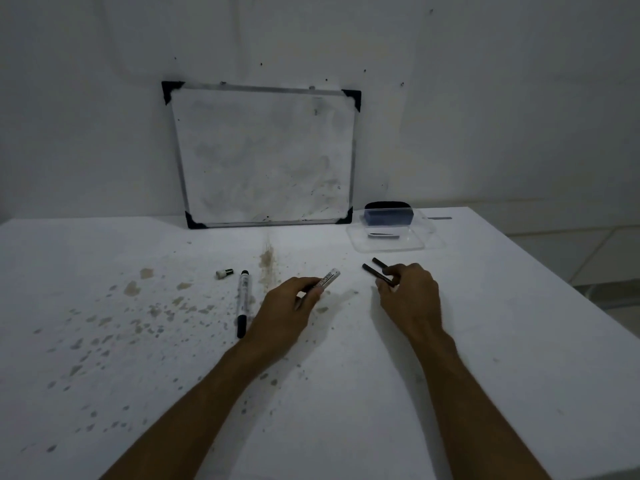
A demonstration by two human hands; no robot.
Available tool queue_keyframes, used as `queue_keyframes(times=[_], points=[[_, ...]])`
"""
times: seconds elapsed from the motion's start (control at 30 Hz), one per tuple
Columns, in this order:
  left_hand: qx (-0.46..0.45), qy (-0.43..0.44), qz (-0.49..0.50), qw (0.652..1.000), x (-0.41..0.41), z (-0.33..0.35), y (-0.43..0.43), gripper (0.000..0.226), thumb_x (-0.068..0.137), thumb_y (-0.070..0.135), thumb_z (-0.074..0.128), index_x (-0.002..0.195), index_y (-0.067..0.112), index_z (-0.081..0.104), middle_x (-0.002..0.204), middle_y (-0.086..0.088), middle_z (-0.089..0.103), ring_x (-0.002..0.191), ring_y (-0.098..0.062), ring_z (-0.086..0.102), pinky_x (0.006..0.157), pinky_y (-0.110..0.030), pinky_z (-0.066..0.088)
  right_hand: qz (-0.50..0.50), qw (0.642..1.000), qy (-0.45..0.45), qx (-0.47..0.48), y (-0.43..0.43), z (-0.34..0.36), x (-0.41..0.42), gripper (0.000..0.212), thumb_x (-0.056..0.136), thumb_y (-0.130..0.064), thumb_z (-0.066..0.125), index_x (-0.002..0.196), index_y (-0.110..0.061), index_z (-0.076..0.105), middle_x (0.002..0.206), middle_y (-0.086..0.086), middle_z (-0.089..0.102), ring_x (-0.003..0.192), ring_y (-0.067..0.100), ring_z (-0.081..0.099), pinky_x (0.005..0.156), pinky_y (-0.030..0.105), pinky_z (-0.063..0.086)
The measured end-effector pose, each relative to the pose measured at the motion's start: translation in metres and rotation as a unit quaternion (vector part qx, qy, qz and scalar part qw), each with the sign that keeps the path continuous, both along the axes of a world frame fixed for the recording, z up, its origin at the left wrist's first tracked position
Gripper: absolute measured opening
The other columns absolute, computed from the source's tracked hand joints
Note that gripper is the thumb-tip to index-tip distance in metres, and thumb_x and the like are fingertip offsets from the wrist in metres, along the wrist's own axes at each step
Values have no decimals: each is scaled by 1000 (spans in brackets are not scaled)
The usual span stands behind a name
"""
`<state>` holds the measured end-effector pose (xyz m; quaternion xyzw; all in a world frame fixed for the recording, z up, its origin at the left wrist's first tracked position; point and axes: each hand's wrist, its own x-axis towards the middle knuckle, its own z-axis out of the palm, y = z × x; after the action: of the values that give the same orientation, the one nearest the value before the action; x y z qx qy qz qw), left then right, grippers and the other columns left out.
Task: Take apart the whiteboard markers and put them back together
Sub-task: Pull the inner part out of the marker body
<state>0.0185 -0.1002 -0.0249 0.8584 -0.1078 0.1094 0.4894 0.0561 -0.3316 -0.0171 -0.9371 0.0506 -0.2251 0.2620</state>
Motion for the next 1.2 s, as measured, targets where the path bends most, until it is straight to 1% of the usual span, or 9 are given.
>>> queue_keyframes(times=[0.1,0.23,0.4,0.53,0.63,0.8,0.9,1.07,1.2], points=[[-27,25,-2,999,0,0,2,34,103,41,54,131,25,66,113,14,72,98,5,67,72,-8,48,-32,999,14,-38,7,-5,1,31,93,-32,66,115,-12,73,107,13,69,98,30,66,87,41,54],[-91,31,-9,995,-4,9,-2,25,104,34,54,124,24,67,103,7,72,64,11,62,53,-5,42,-47,999,19,-19,14,-7,1,26,95,-30,65,110,-12,74,106,11,66,94,28,66,81,37,54],[-130,-18,24,991,3,44,19,23,104,29,55,121,22,68,94,4,72,52,6,57,48,-9,42,83,978,-13,190,34,13,-8,14,97,-31,66,108,-24,71,104,-3,63,83,9,60,76,21,46],[-155,-41,64,985,12,66,55,26,103,28,58,126,20,67,99,0,72,50,3,56,49,-15,44,187,860,72,470,71,37,-6,11,98,-26,66,106,-21,71,97,3,74,77,12,63,72,27,54],[-120,-58,107,985,17,55,81,27,103,31,56,126,21,67,91,1,72,52,0,57,55,-24,50,201,808,75,548,98,43,10,18,93,-25,73,109,-17,75,94,1,72,77,11,60,73,25,53],[-91,-90,145,981,14,19,94,25,101,36,61,123,32,70,92,9,76,74,-3,70,66,-18,55,190,680,102,701,135,19,25,30,92,-24,75,119,-10,75,101,2,70,85,12,61,77,28,53],[-114,-77,129,982,20,15,90,27,97,35,68,123,34,73,102,13,76,85,-10,70,78,-23,59,191,687,107,693,133,8,32,27,95,-22,70,120,-12,75,107,2,71,88,13,62,76,27,54],[-126,-72,93,985,28,8,92,28,90,29,77,118,32,76,101,11,76,76,-4,58,73,-17,52,150,701,69,693,127,1,36,31,95,-25,71,122,-10,72,98,4,69,77,11,60,75,25,57],[-123,-85,59,987,29,7,95,29,87,23,81,116,25,78,97,2,74,87,-12,66,78,-18,52,137,717,69,680,130,0,35,28,94,-26,71,112,-4,74,85,7,63,64,11,56,65,21,55]])
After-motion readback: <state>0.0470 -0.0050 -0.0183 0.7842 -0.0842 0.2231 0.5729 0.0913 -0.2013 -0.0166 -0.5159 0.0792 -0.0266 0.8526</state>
